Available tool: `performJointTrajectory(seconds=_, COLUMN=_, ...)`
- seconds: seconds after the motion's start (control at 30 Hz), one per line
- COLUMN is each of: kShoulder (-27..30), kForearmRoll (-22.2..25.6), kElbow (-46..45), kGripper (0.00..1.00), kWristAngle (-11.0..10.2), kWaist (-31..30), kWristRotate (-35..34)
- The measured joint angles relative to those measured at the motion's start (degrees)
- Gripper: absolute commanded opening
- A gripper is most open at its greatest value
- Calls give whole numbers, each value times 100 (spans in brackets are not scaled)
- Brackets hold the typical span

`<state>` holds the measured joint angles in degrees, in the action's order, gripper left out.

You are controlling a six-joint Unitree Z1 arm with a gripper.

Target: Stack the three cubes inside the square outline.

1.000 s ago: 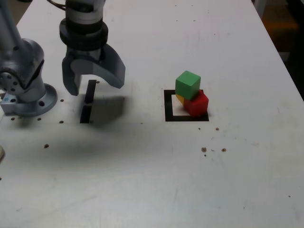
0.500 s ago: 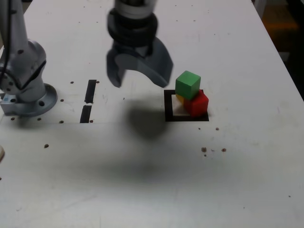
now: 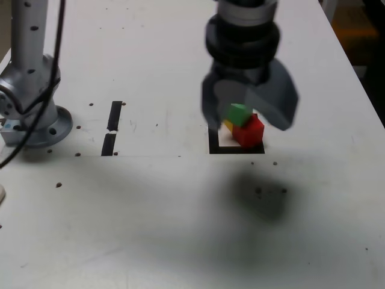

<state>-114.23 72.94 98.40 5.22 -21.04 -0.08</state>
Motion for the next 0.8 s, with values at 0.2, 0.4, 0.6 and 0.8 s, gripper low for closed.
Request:
performJointTrajectory(seconds=0.2, kShoulder=-503, kForearmRoll=279, kElbow=1104, kGripper=100, kWristAngle=-33, kWaist=-92, kWristRotate=206)
performJointTrajectory(seconds=0.4, kShoulder=-1006, kForearmRoll=471, kElbow=1612, kGripper=100, kWristAngle=-187, kWaist=-99, kWristRotate=546)
performJointTrajectory(seconds=0.6, kShoulder=-1345, kForearmRoll=402, kElbow=1804, kGripper=100, kWristAngle=-275, kWaist=-56, kWristRotate=756)
performJointTrajectory(seconds=0.8, kShoulder=-1385, kForearmRoll=234, kElbow=1677, kGripper=100, kWristAngle=-236, kWaist=35, kWristRotate=881)
